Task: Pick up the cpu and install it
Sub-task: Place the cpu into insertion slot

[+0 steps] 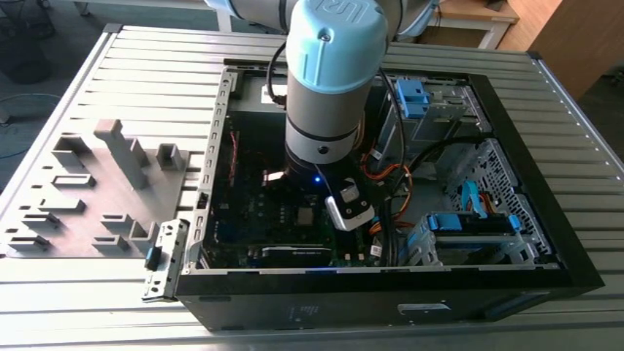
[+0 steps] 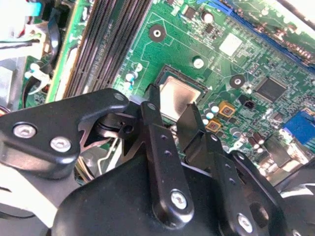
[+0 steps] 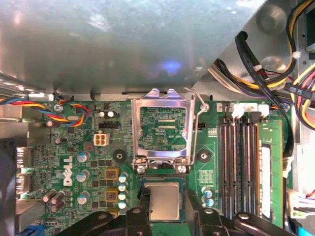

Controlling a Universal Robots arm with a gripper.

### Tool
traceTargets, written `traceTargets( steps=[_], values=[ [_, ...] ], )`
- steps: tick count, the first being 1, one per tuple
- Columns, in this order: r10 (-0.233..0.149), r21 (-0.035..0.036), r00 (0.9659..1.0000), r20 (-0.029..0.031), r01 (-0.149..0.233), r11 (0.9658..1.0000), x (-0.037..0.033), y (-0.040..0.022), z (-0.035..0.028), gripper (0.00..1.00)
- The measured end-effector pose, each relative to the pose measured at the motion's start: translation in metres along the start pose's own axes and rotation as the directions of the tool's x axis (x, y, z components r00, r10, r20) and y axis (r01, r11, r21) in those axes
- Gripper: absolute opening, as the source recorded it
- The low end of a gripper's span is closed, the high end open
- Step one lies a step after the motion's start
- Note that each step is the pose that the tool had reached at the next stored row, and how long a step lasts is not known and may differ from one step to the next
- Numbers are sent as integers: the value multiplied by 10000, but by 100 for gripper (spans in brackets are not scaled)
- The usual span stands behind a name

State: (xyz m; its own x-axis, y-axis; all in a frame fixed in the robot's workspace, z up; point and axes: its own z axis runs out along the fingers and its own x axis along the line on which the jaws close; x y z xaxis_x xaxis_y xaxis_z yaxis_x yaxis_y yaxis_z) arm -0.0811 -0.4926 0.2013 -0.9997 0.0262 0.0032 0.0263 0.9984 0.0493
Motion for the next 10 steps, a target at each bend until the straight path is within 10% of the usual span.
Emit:
traceTargets(
  steps=[10],
  values=[
    [-2,-9,10000,2,2,10000,17,0,2,39]
  ],
)
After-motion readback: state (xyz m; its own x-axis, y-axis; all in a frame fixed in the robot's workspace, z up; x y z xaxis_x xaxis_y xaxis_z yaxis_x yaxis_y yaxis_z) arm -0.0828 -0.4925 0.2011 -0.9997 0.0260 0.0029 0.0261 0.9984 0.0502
